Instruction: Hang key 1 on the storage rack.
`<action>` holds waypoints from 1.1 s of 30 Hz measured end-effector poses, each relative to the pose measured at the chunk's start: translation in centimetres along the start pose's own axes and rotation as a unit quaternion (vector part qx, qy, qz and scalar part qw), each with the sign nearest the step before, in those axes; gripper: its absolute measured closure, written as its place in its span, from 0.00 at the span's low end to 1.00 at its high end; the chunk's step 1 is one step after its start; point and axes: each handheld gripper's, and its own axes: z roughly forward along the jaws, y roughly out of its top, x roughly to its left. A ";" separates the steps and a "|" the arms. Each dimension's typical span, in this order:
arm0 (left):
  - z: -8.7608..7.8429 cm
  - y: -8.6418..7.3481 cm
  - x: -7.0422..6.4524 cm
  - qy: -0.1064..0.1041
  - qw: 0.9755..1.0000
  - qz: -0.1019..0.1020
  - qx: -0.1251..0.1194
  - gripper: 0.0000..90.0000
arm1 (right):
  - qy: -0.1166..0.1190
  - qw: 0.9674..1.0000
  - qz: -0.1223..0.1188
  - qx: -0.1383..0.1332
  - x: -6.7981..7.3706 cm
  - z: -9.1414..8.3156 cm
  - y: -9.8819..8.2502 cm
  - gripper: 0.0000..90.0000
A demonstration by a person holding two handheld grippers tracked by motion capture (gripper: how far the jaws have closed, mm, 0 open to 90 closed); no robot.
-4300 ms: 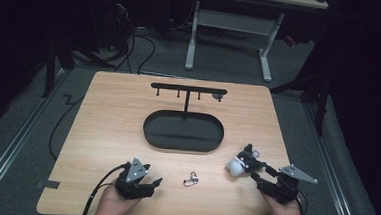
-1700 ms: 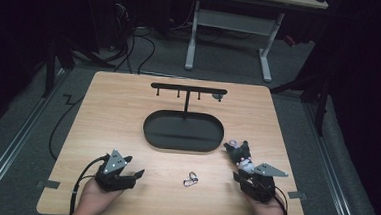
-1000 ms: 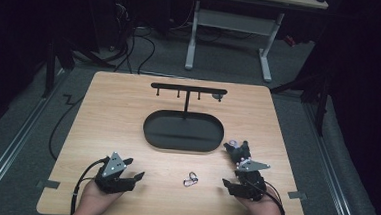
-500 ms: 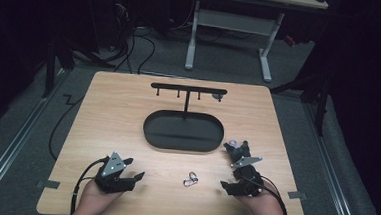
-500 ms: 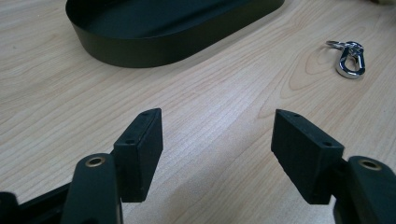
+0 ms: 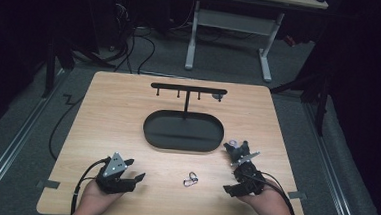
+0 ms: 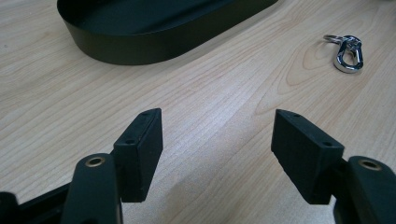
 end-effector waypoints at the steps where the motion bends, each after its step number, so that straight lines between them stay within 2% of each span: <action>1: 0.0 0.0 0.0 0.000 1.000 0.000 0.000 0.39 | -0.001 1.000 -0.001 0.004 0.0 -0.1 0.0 0.43; 5: 0.0 0.0 0.0 -0.001 1.000 0.001 0.000 0.38 | -0.013 1.000 -0.001 0.017 -0.4 -1.1 -0.2 0.41; 8: 0.0 0.0 0.0 -0.001 1.000 0.002 0.000 0.38 | -0.015 1.000 0.009 0.017 -1.0 -1.8 -0.4 0.38; 15: 0.1 0.0 -0.1 -0.002 1.000 0.004 0.001 0.38 | -0.025 0.999 0.013 0.020 -1.8 -2.8 -0.6 0.31; 23: 0.1 0.0 -0.1 -0.005 1.000 0.006 0.002 0.37 | -0.025 0.998 0.062 0.008 -4.1 -3.4 -0.1 0.26; 27: 0.1 0.0 -0.1 -0.006 1.000 0.003 0.001 0.37 | -0.028 0.997 0.068 0.002 -5.1 -3.3 0.4 0.26; 29: 0.1 0.0 -0.2 -0.006 1.000 0.004 0.002 0.37 | -0.034 0.996 0.082 0.004 -5.7 -3.0 0.7 0.26; 33: 0.1 0.0 -0.1 -0.007 1.000 0.003 0.002 0.37 | -0.031 0.996 0.089 0.004 -6.2 -2.3 1.0 0.26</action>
